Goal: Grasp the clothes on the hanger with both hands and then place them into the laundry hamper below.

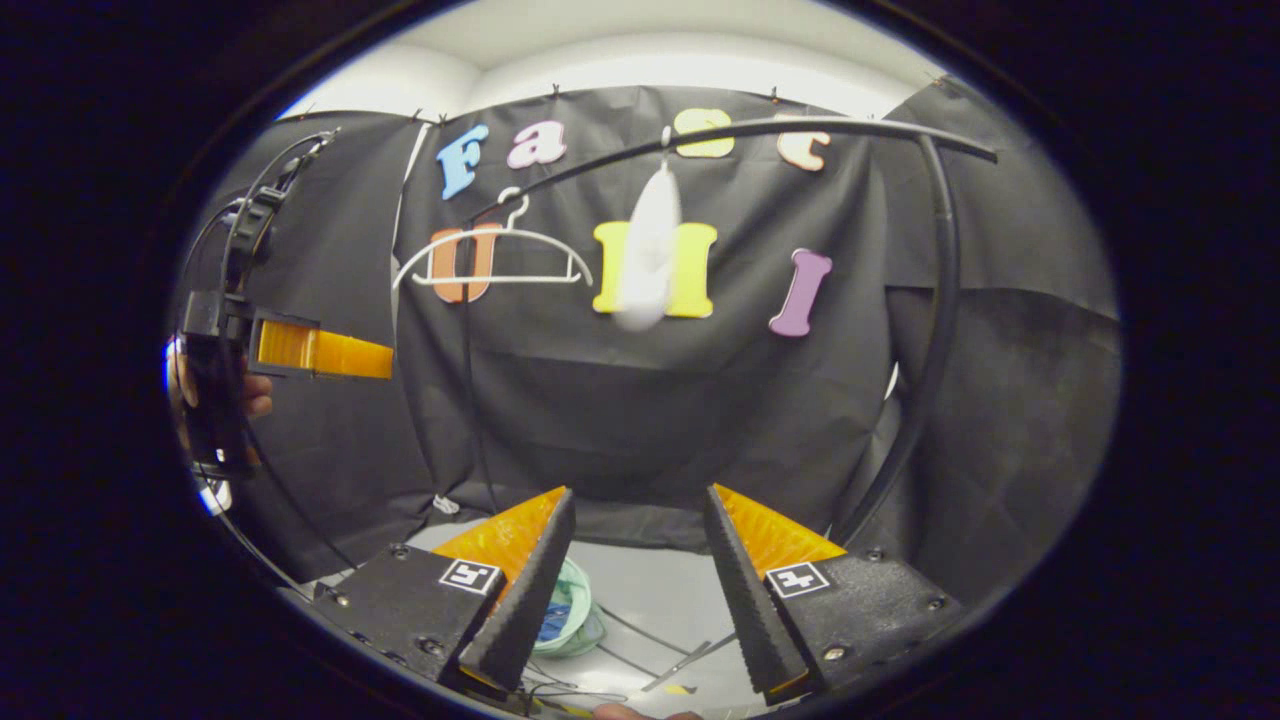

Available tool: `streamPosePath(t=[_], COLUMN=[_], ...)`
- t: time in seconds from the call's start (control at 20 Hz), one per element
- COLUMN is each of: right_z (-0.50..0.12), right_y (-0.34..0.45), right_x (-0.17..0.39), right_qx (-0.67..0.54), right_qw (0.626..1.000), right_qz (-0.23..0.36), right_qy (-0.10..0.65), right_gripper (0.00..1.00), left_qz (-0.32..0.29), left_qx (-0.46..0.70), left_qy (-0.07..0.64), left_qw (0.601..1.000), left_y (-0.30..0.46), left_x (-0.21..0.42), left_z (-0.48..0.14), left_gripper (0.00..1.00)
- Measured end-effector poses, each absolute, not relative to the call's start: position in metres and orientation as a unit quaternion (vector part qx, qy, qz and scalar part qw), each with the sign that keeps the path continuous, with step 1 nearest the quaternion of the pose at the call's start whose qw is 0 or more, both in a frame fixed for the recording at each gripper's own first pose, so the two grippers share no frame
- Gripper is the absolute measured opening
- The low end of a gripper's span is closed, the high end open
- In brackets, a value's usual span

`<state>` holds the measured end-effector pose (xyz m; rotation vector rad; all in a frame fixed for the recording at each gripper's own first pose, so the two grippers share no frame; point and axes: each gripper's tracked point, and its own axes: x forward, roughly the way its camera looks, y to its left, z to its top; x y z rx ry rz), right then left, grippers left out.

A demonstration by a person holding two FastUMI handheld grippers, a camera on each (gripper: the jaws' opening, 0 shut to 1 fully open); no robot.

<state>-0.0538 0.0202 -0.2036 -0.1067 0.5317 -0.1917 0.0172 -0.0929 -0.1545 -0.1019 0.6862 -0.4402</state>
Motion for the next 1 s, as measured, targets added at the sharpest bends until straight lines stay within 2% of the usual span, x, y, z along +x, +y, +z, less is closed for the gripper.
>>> streamPosePath(t=[0.05,0.1,0.15,0.2,0.25,0.4,0.55,0.7,0.75,0.8,1.0], right_z=[-0.188,-0.175,-0.161,-0.146,-0.132,-0.094,-0.058,-0.028,-0.020,-0.012,0.007], right_y=[0.020,0.020,0.022,0.021,0.019,0.011,0.006,0.004,0.003,0.001,-0.004], right_x=[-0.052,-0.051,-0.048,-0.044,-0.038,-0.022,-0.012,-0.001,0.002,0.005,0.009], right_qx=[-0.053,-0.053,-0.052,-0.052,-0.053,-0.059,-0.058,-0.049,-0.049,-0.051,-0.059], right_qw=[0.962,0.965,0.969,0.972,0.975,0.983,0.989,0.993,0.993,0.993,0.994], right_qz=[-0.096,-0.097,-0.096,-0.097,-0.097,-0.097,-0.093,-0.090,-0.089,-0.090,-0.090], right_qy=[0.249,0.237,0.222,0.207,0.191,0.146,0.100,0.064,0.056,0.048,0.026], right_gripper=[0.88,0.88,0.83,0.88,0.83,0.91,0.98,0.97,0.97,0.99,0.98], left_qz=[-0.216,-0.219,-0.219,-0.219,-0.217,-0.214,-0.205,-0.189,-0.187,-0.183,-0.166], left_qx=[-0.047,-0.041,-0.035,-0.031,-0.030,-0.029,-0.026,-0.030,-0.035,-0.039,-0.033], left_qy=[0.316,0.299,0.283,0.268,0.252,0.204,0.160,0.127,0.121,0.113,0.086], left_qw=[0.923,0.928,0.933,0.938,0.943,0.955,0.965,0.973,0.974,0.976,0.982], left_y=[-0.092,-0.093,-0.093,-0.093,-0.094,-0.093,-0.086,-0.074,-0.064,-0.058,-0.036], left_x=[0.019,0.024,0.027,0.029,0.032,0.036,0.045,0.052,0.050,0.051,0.058], left_z=[-0.140,-0.127,-0.114,-0.103,-0.092,-0.058,-0.029,-0.006,-0.004,0.001,0.018], left_gripper=[1.00,0.96,0.92,0.94,0.95,1.00,1.00,1.00,0.92,0.94,0.98])
